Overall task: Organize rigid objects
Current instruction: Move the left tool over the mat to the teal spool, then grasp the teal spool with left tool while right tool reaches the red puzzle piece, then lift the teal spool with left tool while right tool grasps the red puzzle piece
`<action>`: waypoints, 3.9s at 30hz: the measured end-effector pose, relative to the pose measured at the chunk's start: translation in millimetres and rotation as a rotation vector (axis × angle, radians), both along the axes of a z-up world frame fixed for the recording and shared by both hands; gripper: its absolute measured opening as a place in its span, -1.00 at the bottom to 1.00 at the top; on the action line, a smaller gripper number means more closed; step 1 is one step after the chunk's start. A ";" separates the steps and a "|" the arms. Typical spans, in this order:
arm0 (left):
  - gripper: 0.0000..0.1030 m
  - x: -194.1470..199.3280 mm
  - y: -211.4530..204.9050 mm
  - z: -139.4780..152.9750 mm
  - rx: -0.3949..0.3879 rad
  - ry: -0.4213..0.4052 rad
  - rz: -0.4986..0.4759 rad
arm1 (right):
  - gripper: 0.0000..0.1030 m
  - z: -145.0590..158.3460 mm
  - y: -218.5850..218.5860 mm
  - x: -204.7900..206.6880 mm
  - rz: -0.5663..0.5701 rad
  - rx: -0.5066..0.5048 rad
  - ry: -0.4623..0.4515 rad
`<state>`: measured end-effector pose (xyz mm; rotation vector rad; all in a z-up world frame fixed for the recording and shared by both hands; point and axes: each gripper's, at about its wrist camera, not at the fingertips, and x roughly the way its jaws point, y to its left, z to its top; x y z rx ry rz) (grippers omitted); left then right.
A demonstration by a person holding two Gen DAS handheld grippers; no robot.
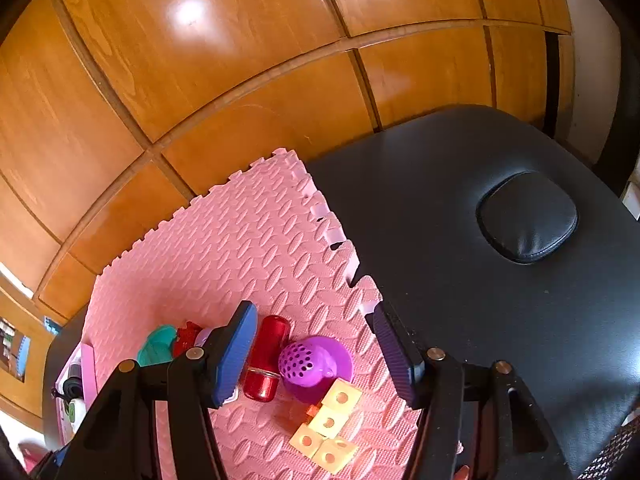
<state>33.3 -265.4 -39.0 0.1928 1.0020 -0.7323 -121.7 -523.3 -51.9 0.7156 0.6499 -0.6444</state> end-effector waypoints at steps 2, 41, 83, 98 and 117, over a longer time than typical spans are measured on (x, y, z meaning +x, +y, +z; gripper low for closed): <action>0.29 3.0 -14.4 -3.9 -0.006 0.016 -0.006 | 0.19 -1.1 -0.5 1.6 0.003 0.006 0.002; 0.08 -13.5 -21.1 -58.7 0.040 -0.048 -0.014 | 0.19 -2.3 10.4 20.2 0.129 0.012 0.002; 0.05 -42.3 3.1 -75.5 0.019 -0.209 -0.114 | -0.34 -52.4 148.0 137.1 0.872 -0.165 0.335; 0.06 -43.5 -2.0 -75.3 0.039 -0.234 -0.120 | -0.35 -50.9 151.9 115.6 0.872 -0.251 0.224; 0.05 -43.6 0.2 -74.8 0.036 -0.229 -0.121 | -0.38 -51.4 151.8 120.0 0.848 -0.263 0.215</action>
